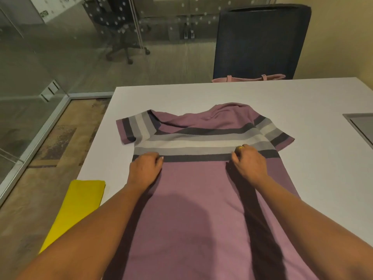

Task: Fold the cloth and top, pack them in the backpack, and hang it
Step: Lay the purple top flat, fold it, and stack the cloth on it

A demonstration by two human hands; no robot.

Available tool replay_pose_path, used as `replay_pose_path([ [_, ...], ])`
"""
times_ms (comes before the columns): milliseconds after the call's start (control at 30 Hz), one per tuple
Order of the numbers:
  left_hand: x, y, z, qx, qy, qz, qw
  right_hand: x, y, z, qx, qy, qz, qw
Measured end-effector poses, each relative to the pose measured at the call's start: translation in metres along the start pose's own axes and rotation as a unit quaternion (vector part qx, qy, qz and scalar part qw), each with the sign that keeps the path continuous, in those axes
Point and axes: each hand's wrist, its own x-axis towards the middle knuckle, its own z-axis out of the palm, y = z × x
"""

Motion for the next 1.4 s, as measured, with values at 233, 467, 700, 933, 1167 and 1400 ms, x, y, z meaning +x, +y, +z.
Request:
replay_pose_path([
  [233,0.126,0.004,0.018,-0.079,0.004,-0.041,0.996,0.114,-0.002,0.020,0.058,-0.002,0.024,0.998],
  [467,0.198,0.026,0.039,-0.151,-0.184,-0.112,0.965,0.196,0.017,0.031,0.032,0.026,0.055,0.998],
  [700,0.259,0.037,0.043,-0.169,-0.143,-0.142,0.965,0.256,0.038,0.045,-0.030,-0.094,0.086,0.991],
  [933,0.296,0.059,0.053,-0.177,0.038,-0.092,0.979,0.291,0.049,0.046,0.045,0.028,0.163,0.985],
  [1167,0.260,0.018,0.077,-0.215,0.115,-0.071,0.967,0.268,0.045,0.055,0.171,0.115,0.129,0.970],
  [1400,0.210,-0.050,0.067,0.040,0.108,-0.168,0.979,0.209,0.104,0.046,0.110,0.141,0.207,0.962],
])
